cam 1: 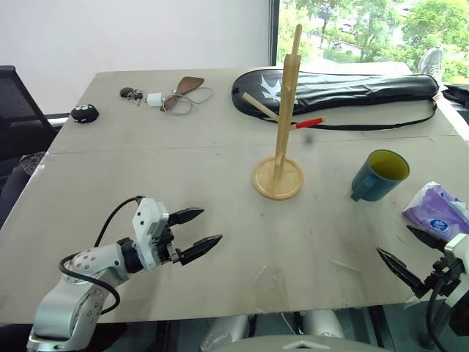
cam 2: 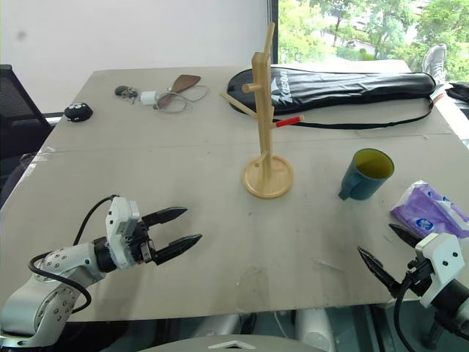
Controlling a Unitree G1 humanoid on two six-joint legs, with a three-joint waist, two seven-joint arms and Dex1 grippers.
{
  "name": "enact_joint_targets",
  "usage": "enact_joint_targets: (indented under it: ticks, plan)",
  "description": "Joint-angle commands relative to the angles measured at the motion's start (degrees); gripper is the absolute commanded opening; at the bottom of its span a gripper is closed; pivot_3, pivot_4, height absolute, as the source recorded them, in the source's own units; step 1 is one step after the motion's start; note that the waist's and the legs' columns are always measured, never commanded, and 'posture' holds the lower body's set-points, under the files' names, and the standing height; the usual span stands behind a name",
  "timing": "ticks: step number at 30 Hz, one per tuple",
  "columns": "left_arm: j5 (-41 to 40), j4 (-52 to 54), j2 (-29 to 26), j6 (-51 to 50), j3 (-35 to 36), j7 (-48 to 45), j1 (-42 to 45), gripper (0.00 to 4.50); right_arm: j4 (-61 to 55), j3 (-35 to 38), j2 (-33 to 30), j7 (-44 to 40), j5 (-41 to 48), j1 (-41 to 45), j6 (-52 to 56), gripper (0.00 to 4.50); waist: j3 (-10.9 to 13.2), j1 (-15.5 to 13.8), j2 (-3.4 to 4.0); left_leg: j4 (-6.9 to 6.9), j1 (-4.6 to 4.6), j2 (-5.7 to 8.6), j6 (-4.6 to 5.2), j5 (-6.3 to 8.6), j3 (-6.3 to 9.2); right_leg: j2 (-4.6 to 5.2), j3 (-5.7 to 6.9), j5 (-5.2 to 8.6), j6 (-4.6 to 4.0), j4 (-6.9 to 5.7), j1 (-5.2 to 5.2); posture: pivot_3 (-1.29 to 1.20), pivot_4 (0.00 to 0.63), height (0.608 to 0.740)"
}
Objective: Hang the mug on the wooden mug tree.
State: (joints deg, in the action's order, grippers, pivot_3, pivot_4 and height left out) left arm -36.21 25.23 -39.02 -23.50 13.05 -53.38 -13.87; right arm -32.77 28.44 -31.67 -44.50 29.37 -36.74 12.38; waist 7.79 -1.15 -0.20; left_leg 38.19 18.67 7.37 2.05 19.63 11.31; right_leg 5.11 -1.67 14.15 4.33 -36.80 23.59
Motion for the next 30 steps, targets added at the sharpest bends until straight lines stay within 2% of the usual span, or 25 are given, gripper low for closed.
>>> enact_joint_targets:
  ticks: [1, 4, 9, 12, 19, 23, 24, 27, 28, 29, 30]
  plan:
    - [-3.15, 2.72, -0.74, 1.57, 0.79, -3.96, 1.52, 4.5, -3.2, -1.51, -0.3, 4.18, 0.99, 3.93, 3.96, 4.49, 0.0, 0.0, 0.01, 0.0, 0.0, 0.0, 0.0, 0.0, 0.0, 0.0, 0.0, 0.0, 0.0, 0.0, 0.0, 0.0, 0.15, 0.74]
    - [-6.55, 4.78, -0.76, 4.06, -0.24, -10.27, 4.0, 4.5, -5.25, -6.04, -0.64, 9.67, 1.82, 10.81, 10.81, 4.49, 0.07, 0.34, 0.02, 0.05, 0.0, -0.02, 0.0, 0.0, -0.02, -0.03, -0.01, -0.03, -0.05, -0.01, 0.01, 0.0, 0.15, 0.74]
    - [-9.42, 5.3, -0.25, 4.93, -1.18, -15.19, 4.86, 4.5, -2.23, -10.37, 0.1, 11.97, 1.05, 18.21, 13.96, 4.49, 0.05, 0.2, 0.09, 0.01, 0.02, -0.02, 0.0, 0.0, -0.02, -0.01, 0.01, -0.06, -0.09, 0.0, 0.04, 0.0, 0.15, 0.74]
    - [-10.11, 5.72, -0.97, 3.89, -1.44, -16.05, 4.92, 4.5, 1.4, -12.42, 1.1, 13.18, 0.44, 22.78, 14.41, 4.49, 0.09, 0.29, 0.09, -0.04, 0.07, -0.01, 0.0, 0.0, 0.03, -0.01, 0.07, -0.06, -0.1, 0.1, 0.07, 0.0, 0.15, 0.74]
    - [-10.8, 7.11, -1.45, 3.38, -0.87, -14.95, 4.03, 4.5, 7.3, -16.26, 2.62, 12.44, -1.48, 27.61, 12.67, 4.49, 0.09, 0.3, 0.1, -0.04, 0.08, -0.01, 0.0, 0.0, 0.04, -0.02, 0.07, -0.06, -0.1, 0.1, 0.07, 0.0, 0.15, 0.74]
    - [-11.5, 8.87, -1.25, 2.47, -0.64, -12.91, 4.24, 4.5, 11.08, -19.11, 3.8, 13.02, -3.46, 31.21, 12.26, 3.27, 0.1, 0.39, 0.12, -0.03, 0.07, -0.02, 0.0, 0.0, 0.01, -0.02, 0.04, -0.06, -0.09, 0.08, 0.09, 0.0, 0.15, 0.74]
    - [-11.7, 9.17, -1.26, 2.26, -0.53, -12.36, 4.28, 4.5, 11.93, -19.52, 4.02, 13.01, -3.92, 32.05, 11.91, 2.69, 0.11, 0.36, 0.13, -0.03, 0.07, -0.02, 0.0, 0.0, 0.01, -0.03, 0.04, -0.06, -0.09, 0.07, 0.1, 0.0, 0.15, 0.74]
    - [-12.13, 9.78, -1.37, 1.92, -0.2, -11.03, 4.21, 4.5, 14.76, -19.99, 4.5, 13.24, -5.38, 34.66, 10.61, 1.44, 0.11, 0.36, 0.13, -0.04, 0.08, -0.02, 0.0, 0.0, 0.0, -0.03, 0.03, -0.06, -0.1, 0.08, 0.12, 0.0, 0.15, 0.74]
    - [-12.19, 9.89, -1.34, 1.91, -0.08, -10.63, 4.13, 4.5, 15.71, -20.11, 4.48, 13.07, -5.92, 35.43, 9.9, 0.81, 0.11, 0.36, 0.13, -0.04, 0.08, -0.02, 0.0, 0.0, 0.0, -0.04, 0.03, -0.06, -0.1, 0.08, 0.12, 0.0, 0.15, 0.74]
    - [-12.23, 10.02, -1.31, 1.91, 0.03, -10.29, 4.02, 4.5, 16.37, -20.17, 4.39, 12.88, -6.3, 35.98, 9.37, 0.53, 0.11, 0.36, 0.13, -0.04, 0.08, -0.02, 0.0, 0.0, 0.0, -0.04, 0.03, -0.06, -0.1, 0.07, 0.12, 0.0, 0.15, 0.74]
    - [-12.29, 10.17, -1.28, 1.96, 0.15, -10.03, 3.87, 4.5, 16.77, -20.16, 4.24, 12.63, -6.67, 36.38, 8.79, 0.03, 0.11, 0.35, 0.13, -0.04, 0.08, -0.02, 0.0, 0.0, -0.01, -0.04, 0.03, -0.06, -0.1, 0.07, 0.13, 0.0, 0.15, 0.74]
